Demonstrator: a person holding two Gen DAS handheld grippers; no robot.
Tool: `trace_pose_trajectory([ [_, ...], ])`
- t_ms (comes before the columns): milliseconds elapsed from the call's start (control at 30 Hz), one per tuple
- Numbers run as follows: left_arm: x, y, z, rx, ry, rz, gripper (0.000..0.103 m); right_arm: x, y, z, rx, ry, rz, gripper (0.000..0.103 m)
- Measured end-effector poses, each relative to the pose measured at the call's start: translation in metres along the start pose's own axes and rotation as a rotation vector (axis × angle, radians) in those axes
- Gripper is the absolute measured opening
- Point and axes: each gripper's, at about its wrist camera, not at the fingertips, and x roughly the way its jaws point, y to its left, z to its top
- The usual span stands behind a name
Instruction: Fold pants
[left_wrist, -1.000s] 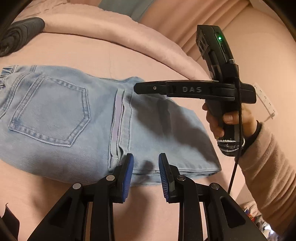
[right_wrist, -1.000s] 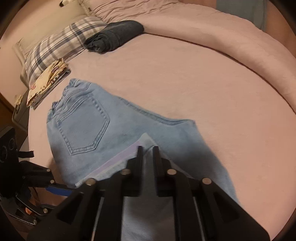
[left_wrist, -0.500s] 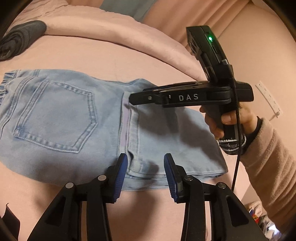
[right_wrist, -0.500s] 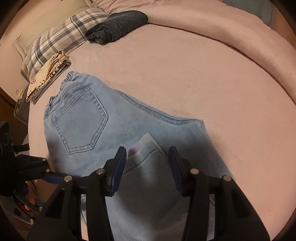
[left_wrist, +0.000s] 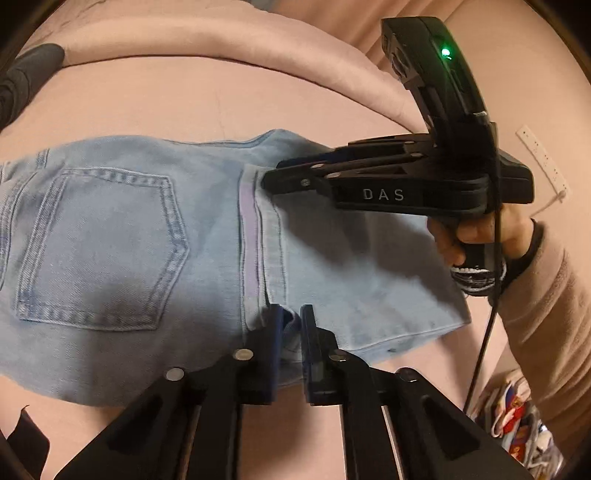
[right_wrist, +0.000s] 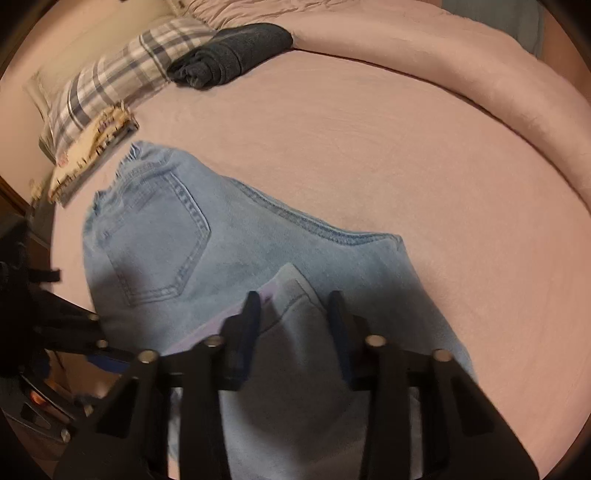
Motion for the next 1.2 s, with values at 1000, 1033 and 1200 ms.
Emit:
trace_pose_trajectory([
  [1000, -0.123, 0.08, -0.058, -0.277, -0.251, 0.065, 0.068, 0.014, 0.074, -0.028, -0.062, -0.022, -0.158, 0.028],
  [1033, -0.133, 0.091, -0.063, -0.322, -0.271, 0.074, 0.071, 0.011, 0.071, -0.024, -0.013, -0.013, -0.138, 0.034],
  [1200, -0.157, 0.151, -0.098, -0.553, -0.356, -0.009, 0.082, -0.026, 0.086, -0.027, 0.084, -0.105, -0.1, 0.047],
])
